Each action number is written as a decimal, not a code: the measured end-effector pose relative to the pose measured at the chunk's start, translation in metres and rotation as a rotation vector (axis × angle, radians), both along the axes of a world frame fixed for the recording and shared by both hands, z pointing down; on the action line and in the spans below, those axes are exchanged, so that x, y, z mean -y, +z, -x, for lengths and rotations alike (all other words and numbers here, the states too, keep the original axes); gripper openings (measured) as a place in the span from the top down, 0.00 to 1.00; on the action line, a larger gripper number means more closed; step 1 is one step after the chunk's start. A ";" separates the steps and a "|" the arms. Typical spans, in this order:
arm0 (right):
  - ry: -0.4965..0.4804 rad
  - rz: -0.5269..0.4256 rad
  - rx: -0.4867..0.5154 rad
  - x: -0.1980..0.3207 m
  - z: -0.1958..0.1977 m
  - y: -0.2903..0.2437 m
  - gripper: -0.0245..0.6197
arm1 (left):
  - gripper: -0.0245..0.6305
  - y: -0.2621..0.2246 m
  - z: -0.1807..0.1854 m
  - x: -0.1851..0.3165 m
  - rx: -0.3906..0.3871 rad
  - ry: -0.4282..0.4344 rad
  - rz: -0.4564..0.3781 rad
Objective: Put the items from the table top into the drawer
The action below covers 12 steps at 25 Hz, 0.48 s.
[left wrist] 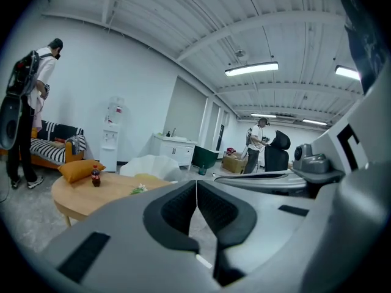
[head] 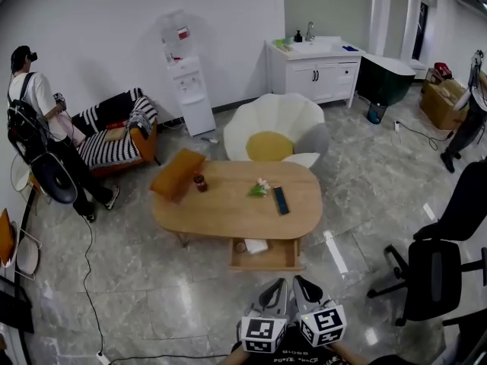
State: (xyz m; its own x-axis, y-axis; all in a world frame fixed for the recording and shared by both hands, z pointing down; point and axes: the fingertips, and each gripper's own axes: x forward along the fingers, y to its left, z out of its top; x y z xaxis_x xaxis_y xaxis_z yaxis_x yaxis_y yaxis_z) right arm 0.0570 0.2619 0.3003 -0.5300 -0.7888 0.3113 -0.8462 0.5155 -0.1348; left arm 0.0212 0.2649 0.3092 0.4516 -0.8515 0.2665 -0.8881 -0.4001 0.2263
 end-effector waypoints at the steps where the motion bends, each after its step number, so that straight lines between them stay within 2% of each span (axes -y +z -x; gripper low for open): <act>1: -0.008 0.000 0.002 0.004 -0.001 0.000 0.96 | 0.94 0.000 -0.002 0.004 0.003 -0.003 0.000; 12: -0.101 0.021 -0.008 0.085 -0.008 0.001 0.96 | 0.95 0.003 -0.011 0.075 -0.006 -0.088 0.033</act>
